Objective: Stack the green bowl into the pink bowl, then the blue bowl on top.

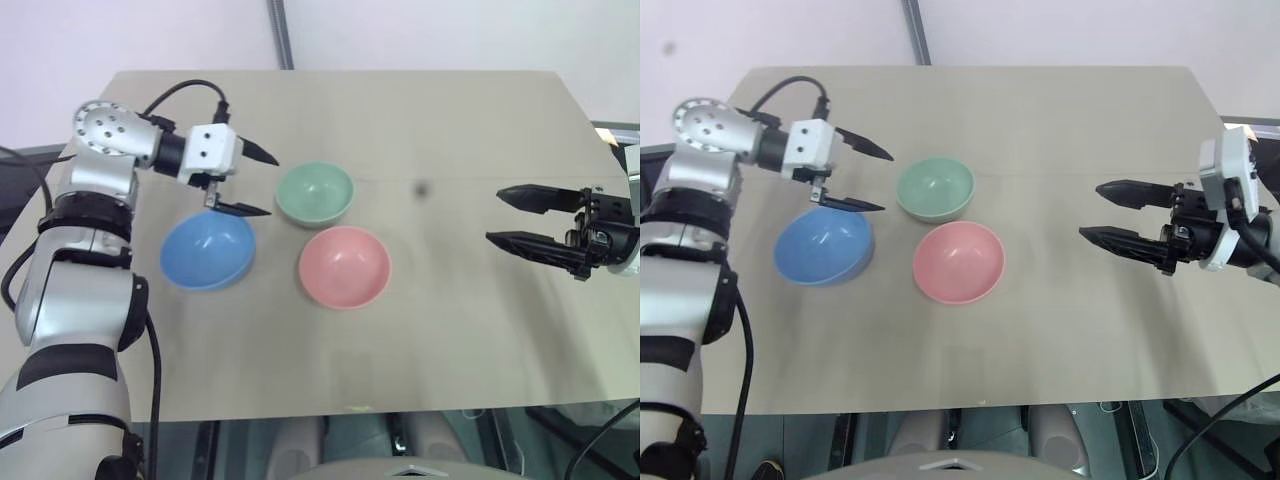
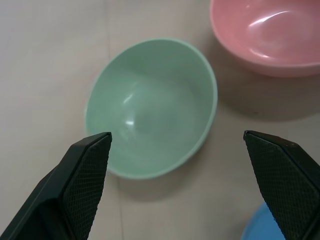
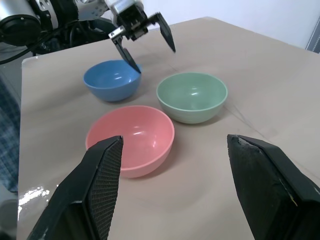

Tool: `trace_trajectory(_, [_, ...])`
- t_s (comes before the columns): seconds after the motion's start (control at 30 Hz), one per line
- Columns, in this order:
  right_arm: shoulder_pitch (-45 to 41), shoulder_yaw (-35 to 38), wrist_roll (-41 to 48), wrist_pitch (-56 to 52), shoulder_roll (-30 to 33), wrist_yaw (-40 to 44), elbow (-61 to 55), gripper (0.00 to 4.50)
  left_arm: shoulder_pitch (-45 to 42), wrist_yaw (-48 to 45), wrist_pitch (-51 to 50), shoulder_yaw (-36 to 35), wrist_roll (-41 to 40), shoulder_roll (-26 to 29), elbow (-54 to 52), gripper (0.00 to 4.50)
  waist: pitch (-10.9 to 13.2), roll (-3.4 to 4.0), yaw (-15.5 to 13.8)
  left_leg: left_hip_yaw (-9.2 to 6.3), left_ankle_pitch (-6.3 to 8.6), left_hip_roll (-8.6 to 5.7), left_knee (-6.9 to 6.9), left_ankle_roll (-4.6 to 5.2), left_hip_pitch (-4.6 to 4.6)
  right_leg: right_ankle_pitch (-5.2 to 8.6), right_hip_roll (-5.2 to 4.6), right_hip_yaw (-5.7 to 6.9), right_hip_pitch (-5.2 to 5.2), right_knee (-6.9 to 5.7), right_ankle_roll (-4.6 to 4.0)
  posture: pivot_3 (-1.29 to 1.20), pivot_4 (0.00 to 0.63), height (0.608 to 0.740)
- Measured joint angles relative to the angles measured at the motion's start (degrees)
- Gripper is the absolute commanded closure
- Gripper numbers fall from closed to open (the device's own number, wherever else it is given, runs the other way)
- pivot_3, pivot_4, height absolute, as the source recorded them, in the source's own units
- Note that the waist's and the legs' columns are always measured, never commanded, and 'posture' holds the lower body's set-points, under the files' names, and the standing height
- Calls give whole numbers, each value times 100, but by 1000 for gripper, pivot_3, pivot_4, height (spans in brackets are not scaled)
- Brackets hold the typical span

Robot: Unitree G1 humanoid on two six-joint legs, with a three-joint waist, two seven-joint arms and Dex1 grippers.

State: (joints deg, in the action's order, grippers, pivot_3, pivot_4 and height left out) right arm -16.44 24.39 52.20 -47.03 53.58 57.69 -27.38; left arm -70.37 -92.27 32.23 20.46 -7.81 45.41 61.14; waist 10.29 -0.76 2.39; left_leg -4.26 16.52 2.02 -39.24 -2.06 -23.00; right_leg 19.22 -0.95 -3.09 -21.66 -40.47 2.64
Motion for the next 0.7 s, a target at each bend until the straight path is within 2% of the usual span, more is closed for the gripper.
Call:
trace_trajectory(0.3, [70, 30, 236, -6, 1, -225, -149, 875, -269, 0, 434, 719, 143, -476, 527, 0, 2, -1, 17, -2, 0, 0, -3, 1, 3, 0, 3, -3, -3, -16, 0, 0, 150, 740])
trace_trajectory(0.7, [161, 97, 368, -7, 79, -345, -192, 875, -18, 280, 1191, 500, 1129, -940, 933, 0, 2, -3, 3, -3, 0, -1, -7, 1, 3, 0, 2, -2, -3, -18, 0, 0, 150, 740])
